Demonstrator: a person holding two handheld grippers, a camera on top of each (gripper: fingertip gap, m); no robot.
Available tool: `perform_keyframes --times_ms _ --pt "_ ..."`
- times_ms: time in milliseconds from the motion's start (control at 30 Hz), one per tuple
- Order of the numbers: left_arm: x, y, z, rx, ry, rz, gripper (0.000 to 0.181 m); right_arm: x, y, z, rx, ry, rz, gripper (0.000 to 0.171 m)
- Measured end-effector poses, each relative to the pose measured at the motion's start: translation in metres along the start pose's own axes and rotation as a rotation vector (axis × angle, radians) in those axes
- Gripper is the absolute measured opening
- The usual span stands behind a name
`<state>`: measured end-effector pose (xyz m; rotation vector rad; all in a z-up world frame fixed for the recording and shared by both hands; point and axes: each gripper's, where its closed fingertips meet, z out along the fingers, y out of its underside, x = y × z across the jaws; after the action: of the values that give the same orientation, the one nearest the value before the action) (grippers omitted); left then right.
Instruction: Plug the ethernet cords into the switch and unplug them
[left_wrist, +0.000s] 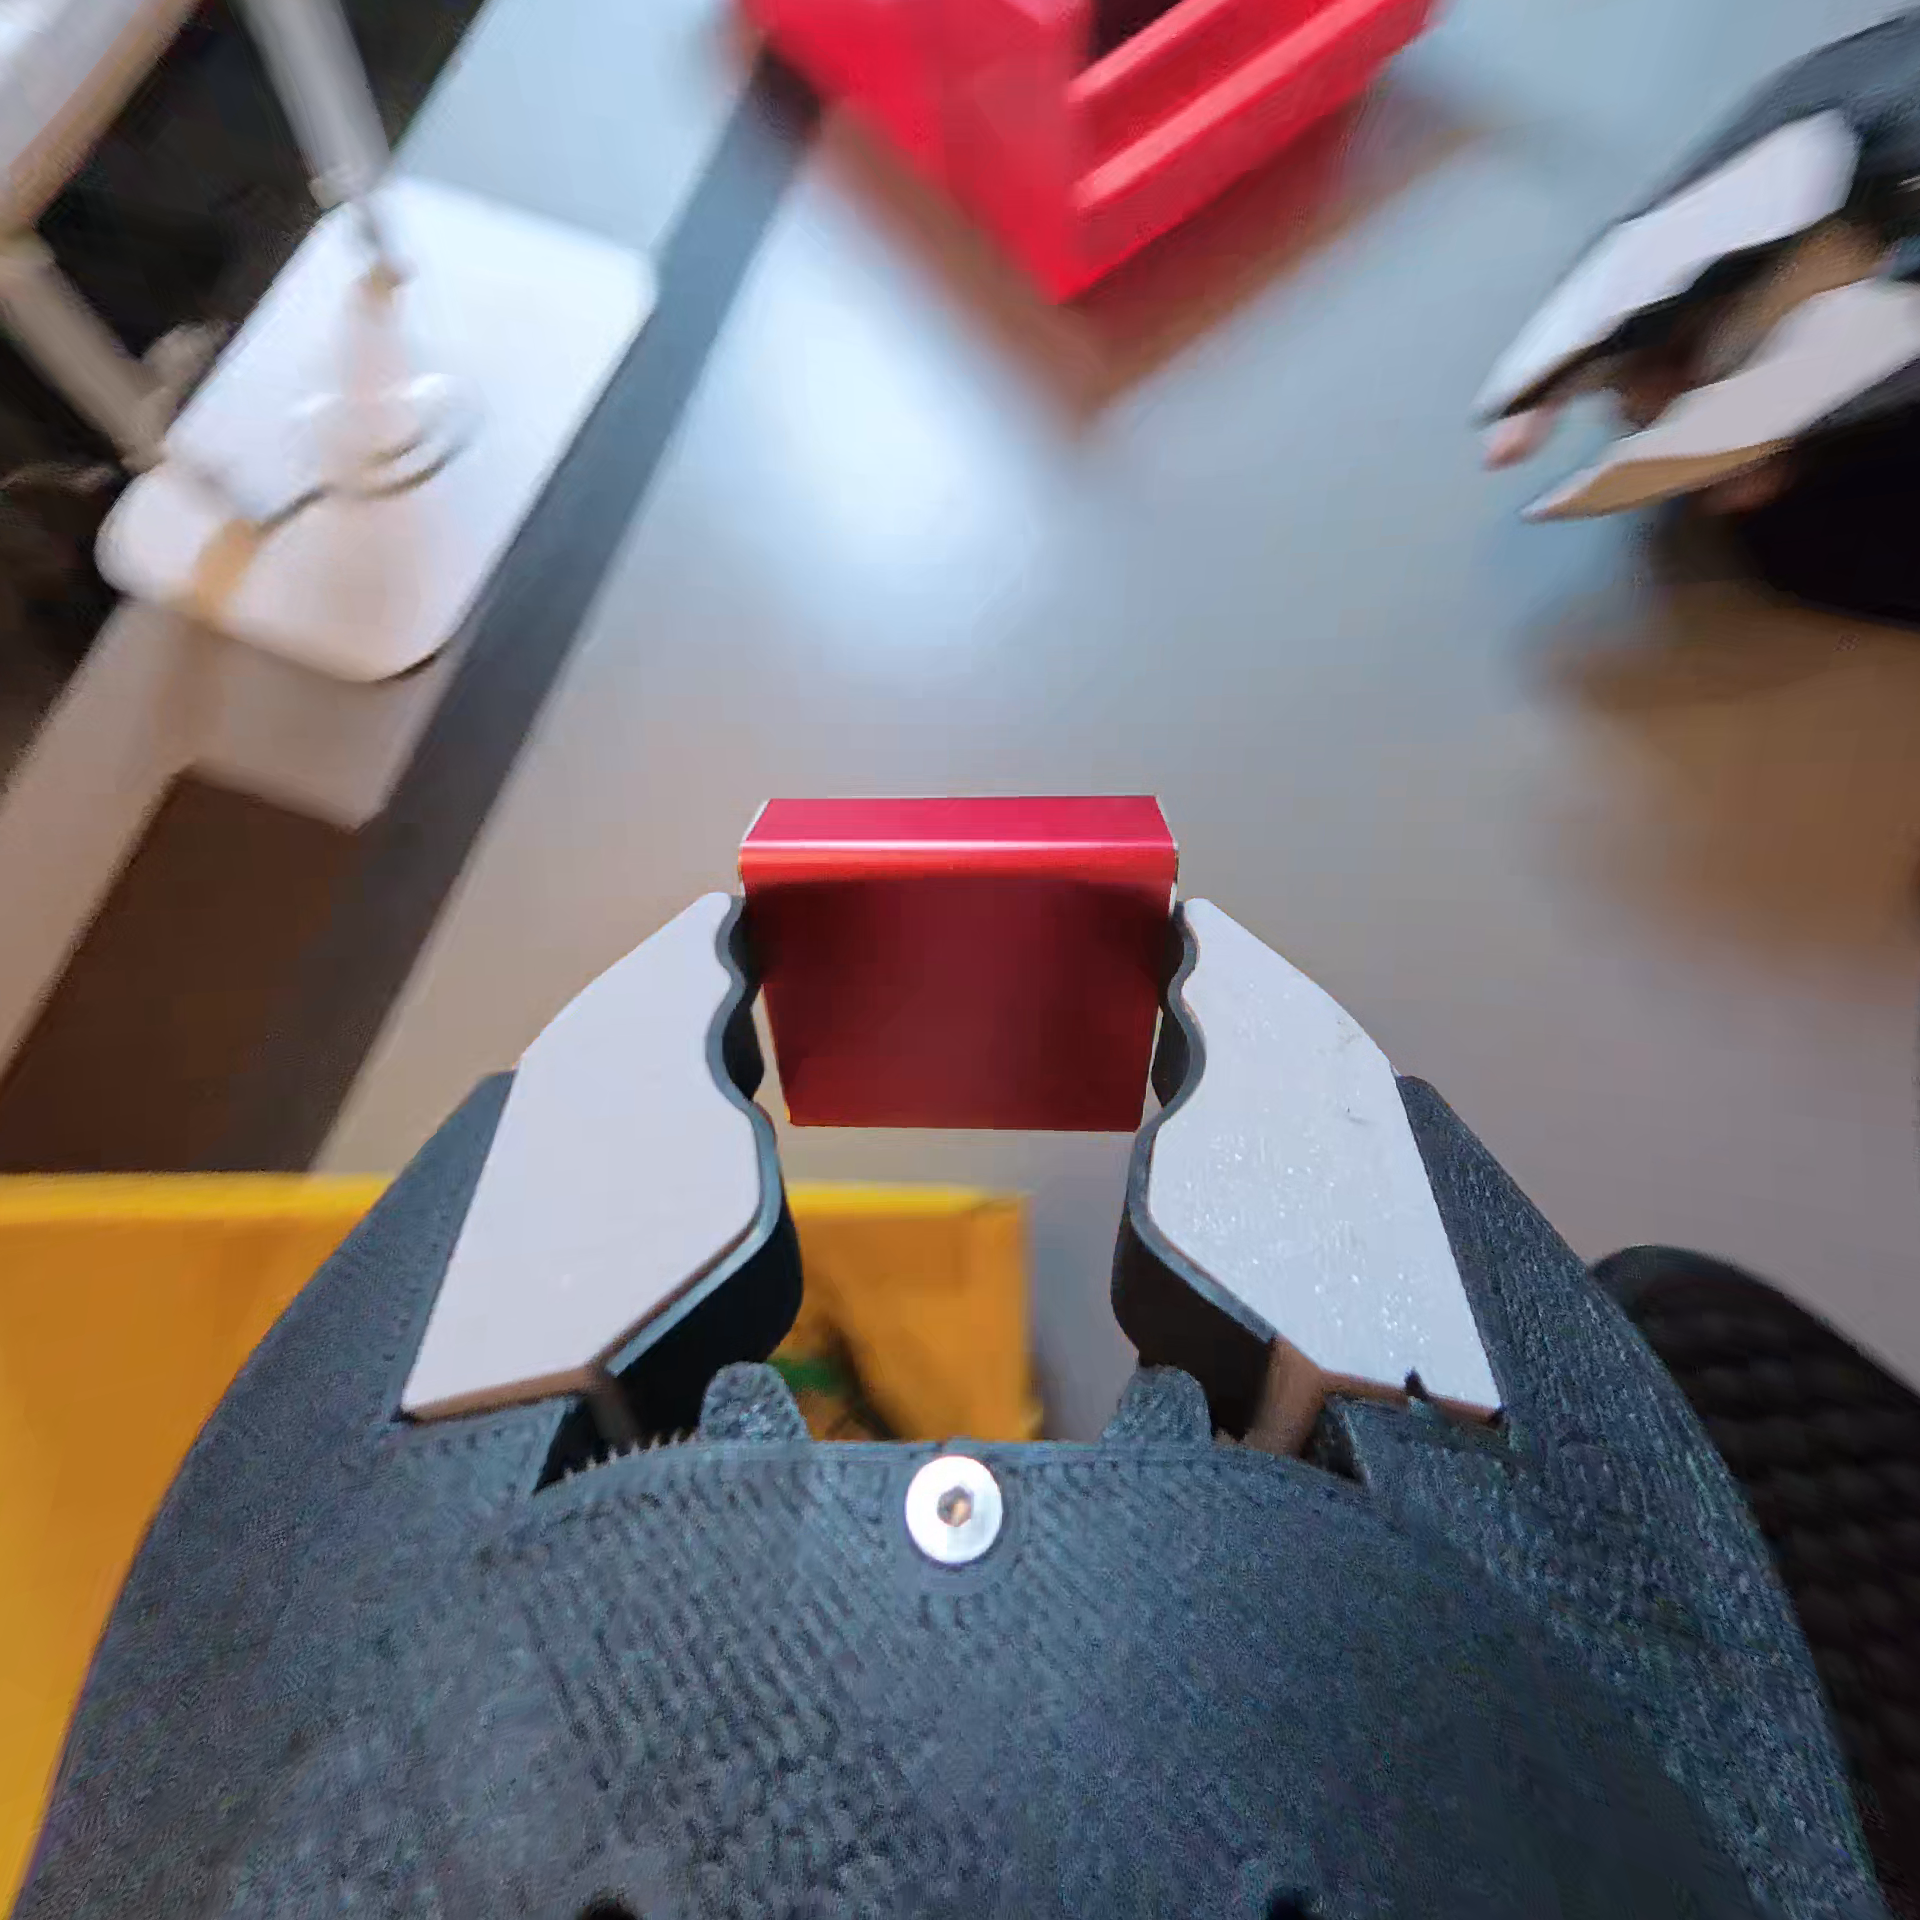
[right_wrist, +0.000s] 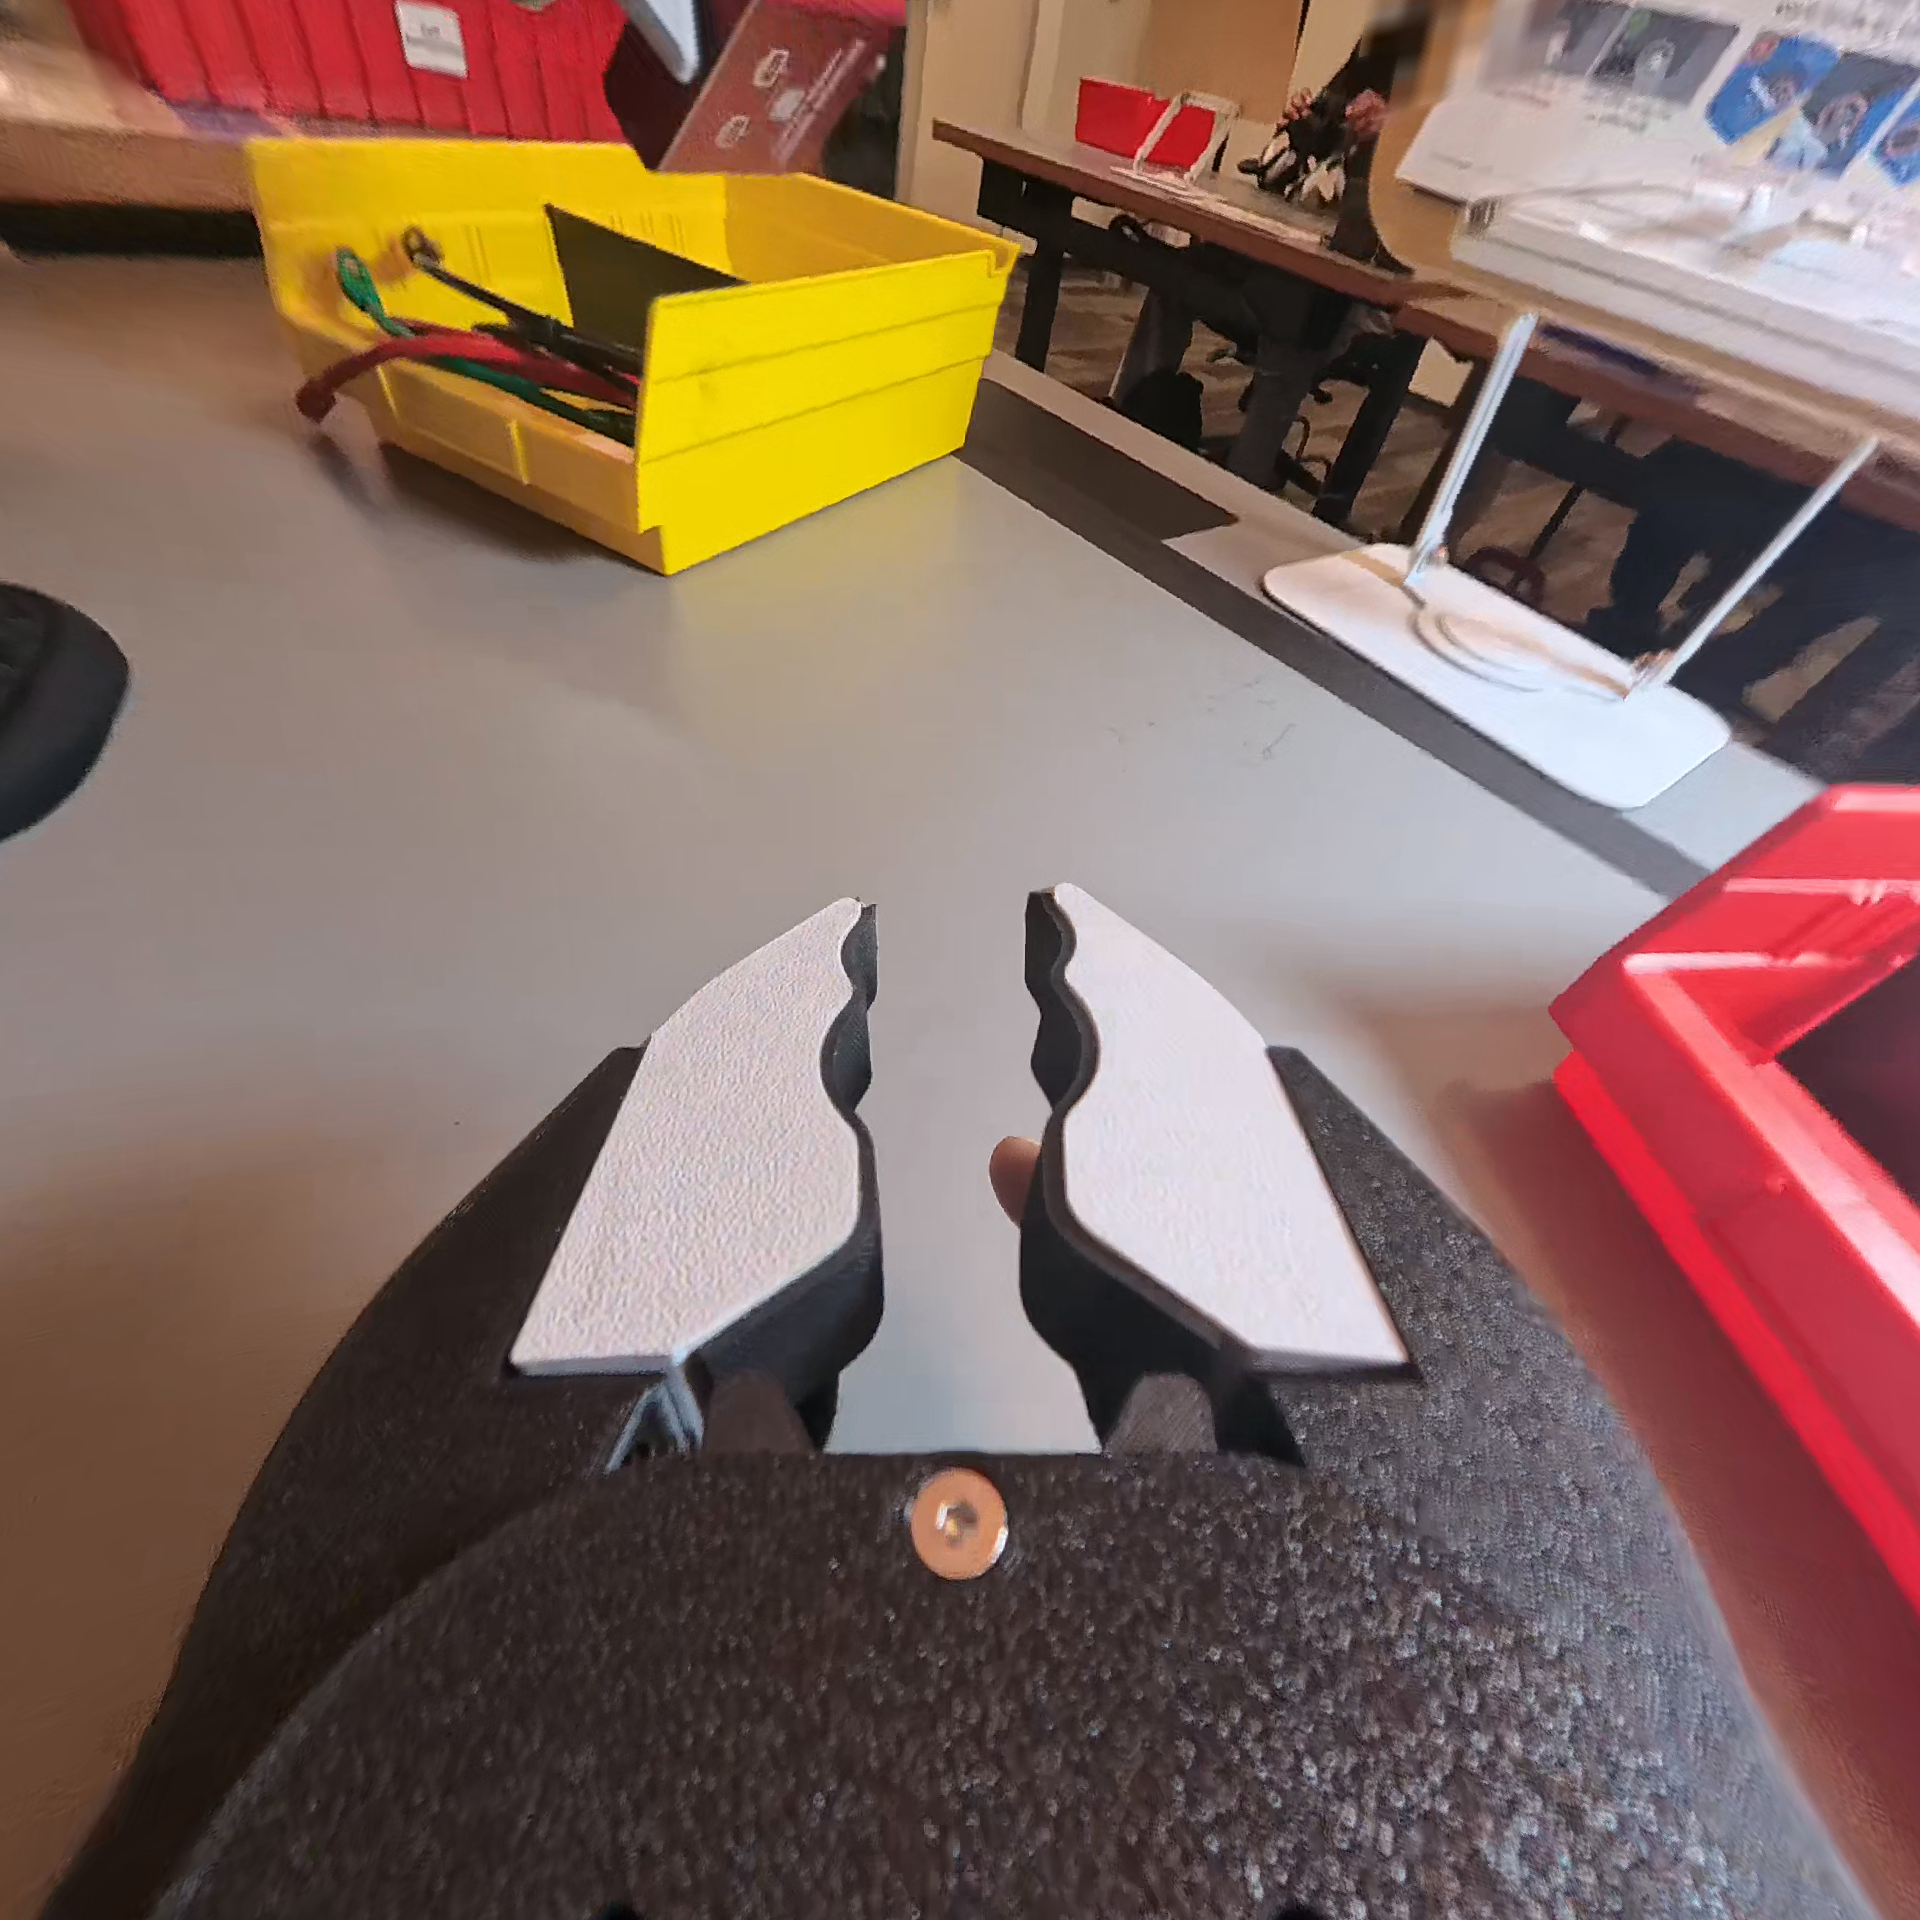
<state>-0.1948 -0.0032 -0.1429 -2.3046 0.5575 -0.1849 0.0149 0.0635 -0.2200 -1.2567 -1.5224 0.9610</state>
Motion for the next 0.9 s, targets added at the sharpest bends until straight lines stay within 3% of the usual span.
perform_keyframes --times_ms 33,233,367,467,533,600,733,800,900 --pt "0.028 -0.009 0.011 0.034 0.075 0.018 0.075 -0.002 -0.005 -0.001 0.001 0.004 -0.058 0.027" --pt "0.149 -0.025 0.071 0.13 0.53 -0.015 0.075 -0.028 -0.054 -0.012 -0.011 -0.059 -0.545 0.034" --pt "0.186 -0.02 0.092 0.153 0.749 -0.068 0.075 -0.051 -0.049 0.002 -0.042 -0.17 -0.715 0.057" --pt "0.207 -0.01 0.098 0.113 0.868 -0.102 0.075 -0.072 -0.037 0.012 -0.023 -0.224 -0.814 0.054" --pt "0.212 -0.002 0.107 0.077 0.879 -0.115 0.075 -0.086 -0.024 0.021 -0.048 -0.258 -0.874 0.049" --pt "0.216 -0.001 0.109 0.079 0.931 -0.143 0.074 -0.098 -0.01 0.027 -0.058 -0.297 -0.919 0.031" --pt "0.217 0.001 0.11 0.092 0.934 -0.154 0.074 -0.101 -0.006 0.03 -0.026 -0.291 -0.893 0.028" --pt "0.206 -0.008 0.106 0.177 0.847 -0.126 0.067 -0.096 -0.007 0.03 -0.026 -0.291 -0.819 0.027" --pt "0.18 -0.021 0.093 0.281 0.601 0.015 0.071 -0.081 -0.009 0.027 -0.018 -0.293 -0.654 0.027"
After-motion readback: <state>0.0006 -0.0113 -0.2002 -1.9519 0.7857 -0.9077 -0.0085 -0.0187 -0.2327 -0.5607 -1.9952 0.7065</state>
